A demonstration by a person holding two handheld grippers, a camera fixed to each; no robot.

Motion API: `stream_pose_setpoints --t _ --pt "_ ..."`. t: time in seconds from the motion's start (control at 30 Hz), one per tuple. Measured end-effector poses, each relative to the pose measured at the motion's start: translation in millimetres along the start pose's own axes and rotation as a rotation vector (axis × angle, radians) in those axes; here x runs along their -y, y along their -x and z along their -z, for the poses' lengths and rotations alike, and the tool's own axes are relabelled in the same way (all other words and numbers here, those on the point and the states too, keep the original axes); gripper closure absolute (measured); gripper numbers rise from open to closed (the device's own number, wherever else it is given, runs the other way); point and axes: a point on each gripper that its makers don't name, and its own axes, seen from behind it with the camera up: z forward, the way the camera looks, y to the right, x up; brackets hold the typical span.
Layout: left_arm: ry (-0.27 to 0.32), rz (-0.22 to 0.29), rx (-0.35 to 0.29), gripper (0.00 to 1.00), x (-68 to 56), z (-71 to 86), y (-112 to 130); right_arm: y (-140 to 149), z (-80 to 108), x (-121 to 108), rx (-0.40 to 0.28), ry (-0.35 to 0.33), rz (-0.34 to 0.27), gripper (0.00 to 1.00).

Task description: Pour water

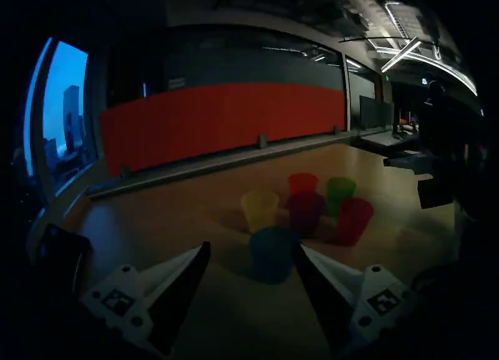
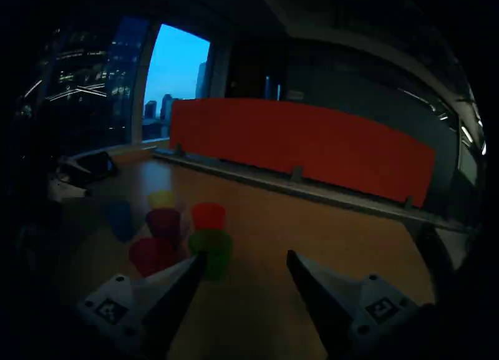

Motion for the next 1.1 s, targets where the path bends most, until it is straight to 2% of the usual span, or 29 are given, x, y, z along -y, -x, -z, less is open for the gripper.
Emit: stream_pose_setpoints --t 0.37,0.77,0.9,1.1 --pt "-0.117 0.034 -0.135 0.05 11.8 10.0 -23.4 -21.7 21.5 -20.1 -0.125 0.166 -0.047 0.01" --pt "-0.255 0.086 -0.27 0.05 24.4 30.1 -46.8 -47.3 49.6 -41.9 -0.263 0.356 -0.049 0.01" --pt "-0.28 0.08 -0.294 0.05 26.1 33.4 -48.7 -50.3 57.9 -44.3 -0.296 0.398 -0.064 0.01" --pt "-0.324 0.05 -0.328 0.05 27.4 37.4 -52.4 -61.5 68.2 -37.3 -0.347 0.418 -0.062 0.01"
